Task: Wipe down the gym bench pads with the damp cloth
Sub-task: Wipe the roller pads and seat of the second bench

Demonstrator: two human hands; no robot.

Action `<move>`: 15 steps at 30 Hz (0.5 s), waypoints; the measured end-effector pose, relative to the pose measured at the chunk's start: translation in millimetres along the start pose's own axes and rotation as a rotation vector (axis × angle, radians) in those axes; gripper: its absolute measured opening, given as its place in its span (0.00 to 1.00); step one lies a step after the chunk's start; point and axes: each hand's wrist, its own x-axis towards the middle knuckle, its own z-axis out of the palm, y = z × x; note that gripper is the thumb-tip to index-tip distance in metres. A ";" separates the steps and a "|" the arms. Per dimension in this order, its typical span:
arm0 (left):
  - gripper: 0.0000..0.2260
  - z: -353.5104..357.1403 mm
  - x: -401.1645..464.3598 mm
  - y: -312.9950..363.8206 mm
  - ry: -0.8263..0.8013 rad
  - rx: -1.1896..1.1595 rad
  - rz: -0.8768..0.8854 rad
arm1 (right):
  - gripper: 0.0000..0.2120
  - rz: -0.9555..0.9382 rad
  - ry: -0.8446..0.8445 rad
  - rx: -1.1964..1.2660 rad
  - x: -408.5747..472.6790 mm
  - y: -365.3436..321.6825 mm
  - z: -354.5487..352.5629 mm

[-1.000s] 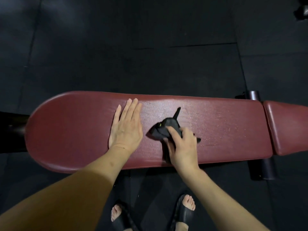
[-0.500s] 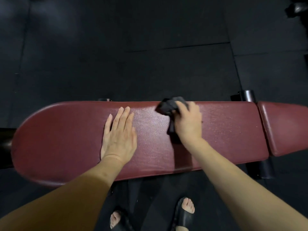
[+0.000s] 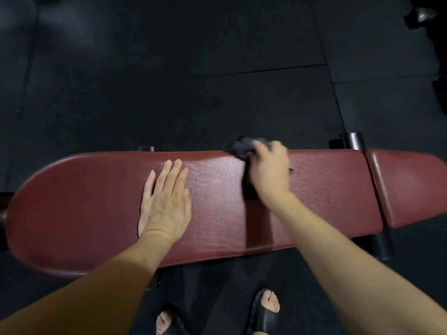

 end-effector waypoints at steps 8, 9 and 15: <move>0.26 0.8 0.7 1.6 0.003 -0.003 0.006 | 0.09 0.172 -0.004 0.062 4.8 -70.8 16.3; 0.26 0.8 0.8 1.2 0.006 -0.001 0.005 | 0.08 0.077 -0.041 0.073 1.7 -98.9 19.3; 0.26 -0.7 0.9 0.3 0.004 -0.001 0.003 | 0.13 -0.134 -0.088 0.048 -0.7 -39.3 0.6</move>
